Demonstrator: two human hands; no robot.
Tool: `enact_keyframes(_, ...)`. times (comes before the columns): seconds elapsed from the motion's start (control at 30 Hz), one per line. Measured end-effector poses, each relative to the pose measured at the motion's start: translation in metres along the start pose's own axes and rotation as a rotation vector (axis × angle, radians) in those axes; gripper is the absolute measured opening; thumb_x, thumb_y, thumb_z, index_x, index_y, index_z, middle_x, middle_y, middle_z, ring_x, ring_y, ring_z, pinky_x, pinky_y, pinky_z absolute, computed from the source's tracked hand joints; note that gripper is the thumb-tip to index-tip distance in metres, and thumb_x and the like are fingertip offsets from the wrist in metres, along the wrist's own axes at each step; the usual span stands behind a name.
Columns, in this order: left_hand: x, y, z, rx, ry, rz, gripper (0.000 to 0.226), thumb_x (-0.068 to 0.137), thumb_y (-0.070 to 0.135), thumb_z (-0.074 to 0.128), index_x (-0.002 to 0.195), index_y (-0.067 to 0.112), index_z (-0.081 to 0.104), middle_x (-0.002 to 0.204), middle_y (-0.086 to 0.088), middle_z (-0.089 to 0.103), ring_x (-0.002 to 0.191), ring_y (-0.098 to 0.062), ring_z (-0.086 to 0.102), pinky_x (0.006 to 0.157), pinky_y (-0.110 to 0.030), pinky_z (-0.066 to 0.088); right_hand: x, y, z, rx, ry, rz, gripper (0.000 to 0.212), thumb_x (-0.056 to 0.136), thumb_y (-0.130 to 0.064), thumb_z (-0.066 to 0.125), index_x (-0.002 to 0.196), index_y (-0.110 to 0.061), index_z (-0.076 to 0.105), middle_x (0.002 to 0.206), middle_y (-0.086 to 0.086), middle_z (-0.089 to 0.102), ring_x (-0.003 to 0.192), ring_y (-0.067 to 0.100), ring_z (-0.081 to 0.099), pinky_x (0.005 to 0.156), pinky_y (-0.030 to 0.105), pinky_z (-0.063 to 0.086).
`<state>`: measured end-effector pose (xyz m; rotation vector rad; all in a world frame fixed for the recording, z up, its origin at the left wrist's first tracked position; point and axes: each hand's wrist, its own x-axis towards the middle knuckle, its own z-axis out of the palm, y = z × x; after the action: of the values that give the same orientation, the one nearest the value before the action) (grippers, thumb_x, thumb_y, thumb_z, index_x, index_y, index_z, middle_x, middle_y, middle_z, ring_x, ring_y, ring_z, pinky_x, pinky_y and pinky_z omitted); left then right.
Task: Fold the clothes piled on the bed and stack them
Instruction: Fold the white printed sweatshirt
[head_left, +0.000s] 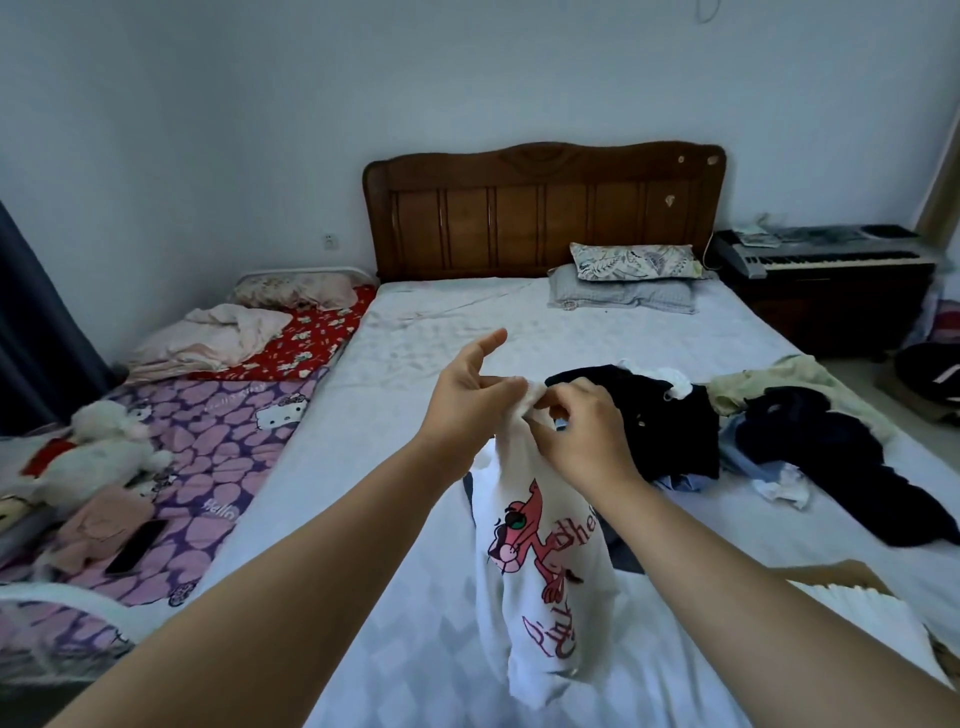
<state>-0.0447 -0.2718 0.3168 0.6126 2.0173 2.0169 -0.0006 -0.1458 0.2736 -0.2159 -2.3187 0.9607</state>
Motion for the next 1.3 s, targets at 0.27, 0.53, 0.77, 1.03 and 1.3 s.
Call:
enact_keyframes(0.27, -0.005, -0.020, -0.018, 0.051, 0.091, 0.017, 0.041, 0.093, 0.006, 0.056, 0.125, 0.030, 0.053, 0.083, -0.016, 0.064, 0.073, -0.021, 0.056, 0.073, -0.031, 0.051, -0.001, -0.011, -0.014, 0.215, -0.066, 0.155, 0.022, 0.075, -0.004, 0.061, 0.058, -0.006, 0.048, 0.055, 0.001, 0.044, 0.053, 0.010, 0.038, 0.051, 0.023, 0.031)
enact_keyframes(0.53, -0.028, -0.056, -0.017, -0.029, -0.051, -0.096, 0.008, 0.094, 0.019, 0.055, 0.092, 0.012, 0.055, 0.078, 0.001, 0.057, 0.062, -0.008, 0.052, 0.059, -0.022, 0.042, 0.016, -0.036, -0.022, 0.203, -0.105, 0.129, 0.020, 0.083, -0.007, 0.051, 0.066, -0.011, 0.041, 0.058, -0.004, 0.036, 0.052, 0.008, 0.031, 0.047, 0.019, 0.026)
enact_keyframes(0.77, -0.035, -0.099, -0.057, 0.682, -0.343, -0.145, 0.039, 0.080, 0.032, 0.073, 0.055, 0.020, 0.046, 0.052, 0.013, 0.045, 0.052, -0.002, 0.043, 0.054, -0.020, 0.033, 0.019, -0.004, -0.055, 0.016, -0.114, 0.121, 0.024, 0.075, -0.020, 0.057, 0.060, -0.014, 0.038, 0.055, -0.004, 0.037, 0.056, 0.015, 0.035, 0.055, 0.030, 0.028)
enact_keyframes(1.03, -0.011, -0.110, -0.064, 1.010, 0.047, 0.123, 0.003, 0.077, 0.009, 0.055, 0.078, 0.010, 0.058, 0.083, -0.003, 0.059, 0.085, -0.030, 0.056, 0.066, -0.030, 0.039, -0.002, 0.048, -0.071, -0.328, -0.536, 0.200, 0.046, 0.075, -0.034, 0.077, 0.060, -0.015, 0.039, 0.061, -0.004, 0.039, 0.055, 0.011, 0.036, 0.052, 0.026, 0.025)
enact_keyframes(1.3, -0.009, -0.112, -0.056, 1.299, 0.087, 0.002, 0.028, 0.081, 0.010, 0.036, 0.092, 0.011, 0.061, 0.095, -0.007, 0.062, 0.092, -0.029, 0.055, 0.067, -0.028, 0.028, -0.011, 0.080, -0.079, -0.297, -0.537, 0.293, 0.047, 0.076, -0.026, 0.077, 0.060, -0.014, 0.035, 0.058, -0.003, 0.031, 0.053, 0.011, 0.029, 0.052, 0.026, 0.022)
